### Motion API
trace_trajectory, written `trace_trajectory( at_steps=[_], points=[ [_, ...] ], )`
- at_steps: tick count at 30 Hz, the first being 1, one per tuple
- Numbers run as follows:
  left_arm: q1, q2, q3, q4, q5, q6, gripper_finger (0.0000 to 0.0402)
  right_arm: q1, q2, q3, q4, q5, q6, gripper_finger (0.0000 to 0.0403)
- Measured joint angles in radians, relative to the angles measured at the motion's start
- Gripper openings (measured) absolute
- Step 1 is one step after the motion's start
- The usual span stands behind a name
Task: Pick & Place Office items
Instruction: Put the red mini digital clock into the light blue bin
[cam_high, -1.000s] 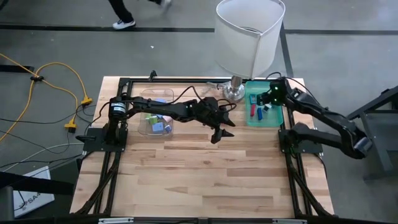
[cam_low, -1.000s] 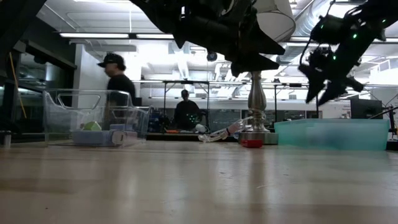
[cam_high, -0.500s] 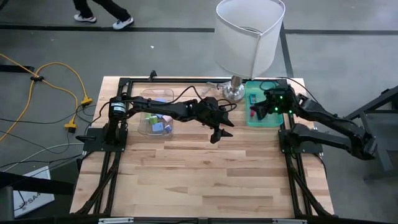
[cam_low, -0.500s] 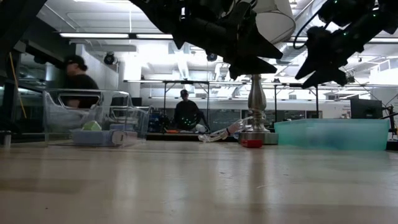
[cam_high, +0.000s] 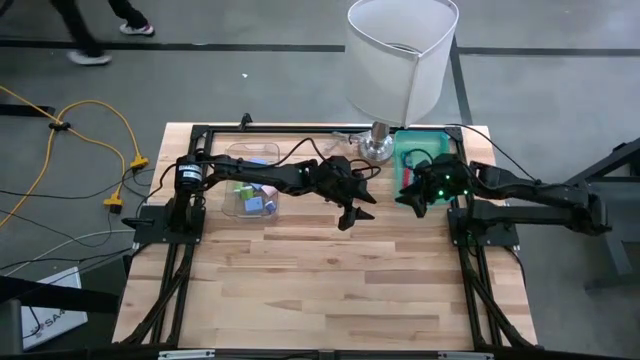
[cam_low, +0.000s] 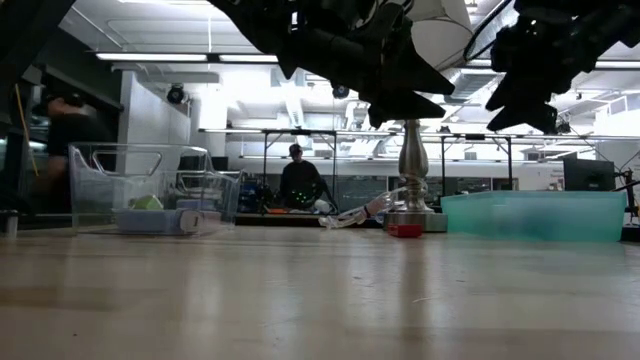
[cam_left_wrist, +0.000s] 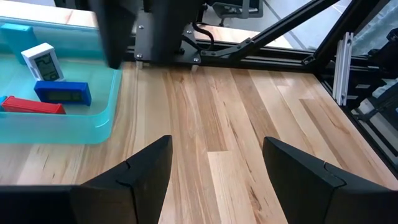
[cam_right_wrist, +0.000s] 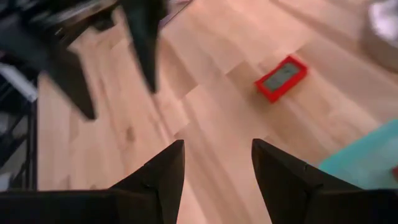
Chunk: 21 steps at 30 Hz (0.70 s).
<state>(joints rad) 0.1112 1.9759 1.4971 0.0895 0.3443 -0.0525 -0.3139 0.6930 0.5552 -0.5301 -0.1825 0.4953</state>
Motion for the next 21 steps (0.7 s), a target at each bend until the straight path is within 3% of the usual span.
trace_trajectory(
  at_steps=[21],
  points=[
    [0.000, 0.000, 0.000, -0.010, 0.000, 0.000, 0.0244, 0.414, 0.000, 0.000, -0.096, -0.010, 0.008, 0.0173]
  ],
)
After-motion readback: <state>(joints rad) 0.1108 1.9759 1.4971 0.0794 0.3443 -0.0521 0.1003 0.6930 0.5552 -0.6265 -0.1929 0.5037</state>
